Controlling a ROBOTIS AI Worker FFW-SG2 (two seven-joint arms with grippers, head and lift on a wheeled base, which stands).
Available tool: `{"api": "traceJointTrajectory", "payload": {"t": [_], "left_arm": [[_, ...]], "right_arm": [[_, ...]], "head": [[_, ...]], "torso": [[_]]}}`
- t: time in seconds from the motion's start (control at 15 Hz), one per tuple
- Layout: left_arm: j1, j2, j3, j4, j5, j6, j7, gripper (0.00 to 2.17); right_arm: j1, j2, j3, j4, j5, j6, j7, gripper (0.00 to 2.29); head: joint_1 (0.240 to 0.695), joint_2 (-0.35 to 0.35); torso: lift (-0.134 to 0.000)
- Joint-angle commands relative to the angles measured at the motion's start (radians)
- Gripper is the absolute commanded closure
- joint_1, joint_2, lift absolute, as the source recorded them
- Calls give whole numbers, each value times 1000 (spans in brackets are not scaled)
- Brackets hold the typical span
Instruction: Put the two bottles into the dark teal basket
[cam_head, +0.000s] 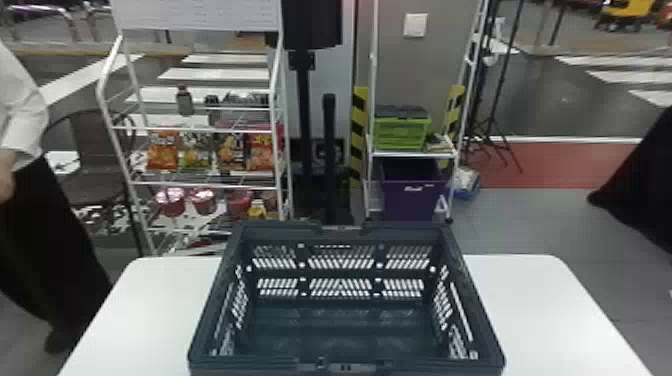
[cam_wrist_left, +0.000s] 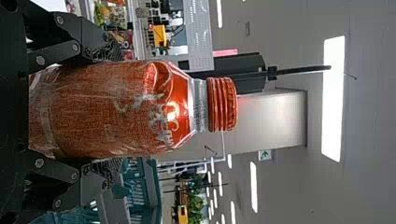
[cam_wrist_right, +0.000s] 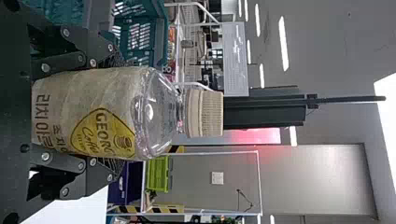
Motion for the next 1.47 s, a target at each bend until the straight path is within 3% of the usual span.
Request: {"api": "traceJointTrajectory", "payload": {"t": [0.0,0.33,0.73,1.0,1.13,1.4], "left_arm": [[-1,-3,0,3,-3,6,0,2030],[-32,-3,0,3,9,70,-1,2034],[-73,-3,8,33,81,92,-3,2030],[-93,-3,20,76,127,89,-7,2030],[-109,0,22,107,143,89,-10,2030],[-135,8,28,157,163,89,-13,2030]], "right_arm": [[-49,17,3,-75,2,150,0,2017],[-213,42,23,-190,14,491,-18,2017],[-592,37,159,-245,77,1154,-113,2017],[-880,37,301,-146,107,1457,-176,2013],[-989,46,344,-60,101,1513,-205,2013],[-1169,112,379,195,77,1549,-210,2013]], "head": [[499,0],[499,0],[499,0],[499,0],[499,0],[499,0]], "torso": [[0],[0],[0],[0],[0],[0]]}}
